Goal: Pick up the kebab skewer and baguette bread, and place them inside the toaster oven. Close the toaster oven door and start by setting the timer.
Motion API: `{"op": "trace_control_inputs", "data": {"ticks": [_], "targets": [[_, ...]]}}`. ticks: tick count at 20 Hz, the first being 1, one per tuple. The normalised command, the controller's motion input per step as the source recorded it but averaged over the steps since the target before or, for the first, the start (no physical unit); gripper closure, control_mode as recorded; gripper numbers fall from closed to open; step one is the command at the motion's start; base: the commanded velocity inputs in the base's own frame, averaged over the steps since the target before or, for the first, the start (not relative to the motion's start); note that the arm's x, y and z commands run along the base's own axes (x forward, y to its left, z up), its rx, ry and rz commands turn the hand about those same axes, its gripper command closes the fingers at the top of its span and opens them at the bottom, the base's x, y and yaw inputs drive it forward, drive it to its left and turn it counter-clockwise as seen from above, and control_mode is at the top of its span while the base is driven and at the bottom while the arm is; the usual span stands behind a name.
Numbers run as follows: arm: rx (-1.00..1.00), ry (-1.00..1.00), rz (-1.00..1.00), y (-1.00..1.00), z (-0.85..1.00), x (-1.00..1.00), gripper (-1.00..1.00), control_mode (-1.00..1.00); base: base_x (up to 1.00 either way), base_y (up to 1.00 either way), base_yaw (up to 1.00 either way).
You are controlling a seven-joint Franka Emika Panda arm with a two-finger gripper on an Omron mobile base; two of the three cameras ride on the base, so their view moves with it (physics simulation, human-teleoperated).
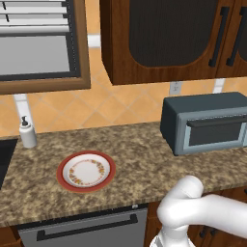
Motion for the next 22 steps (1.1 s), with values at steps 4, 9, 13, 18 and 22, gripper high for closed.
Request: {"op": "trace_control_inputs", "data": {"ticks": [4, 9, 13, 18, 22], "targets": [[0.00, -0.05, 0.00, 0.00, 0.00, 0.22, -1.00, -1.00, 0.00, 0.00, 0.00], [0.02, -0.07, 0.00, 0.00, 0.00, 0.09, -1.00, -1.00, 0.00, 0.00, 0.00], [0.01, -0.02, 0.00, 0.00, 0.03, 0.13, -1.00, -1.00, 0.00, 0.00, 0.00], [0.00, -0.01, 0.04, 0.00, 0.07, 0.20, -1.00, -1.00, 0.00, 0.00, 0.00], [0.01, -0.06, 0.08, -0.01, 0.02, 0.13, -1.00, -1.00, 0.00, 0.00, 0.00]]}}
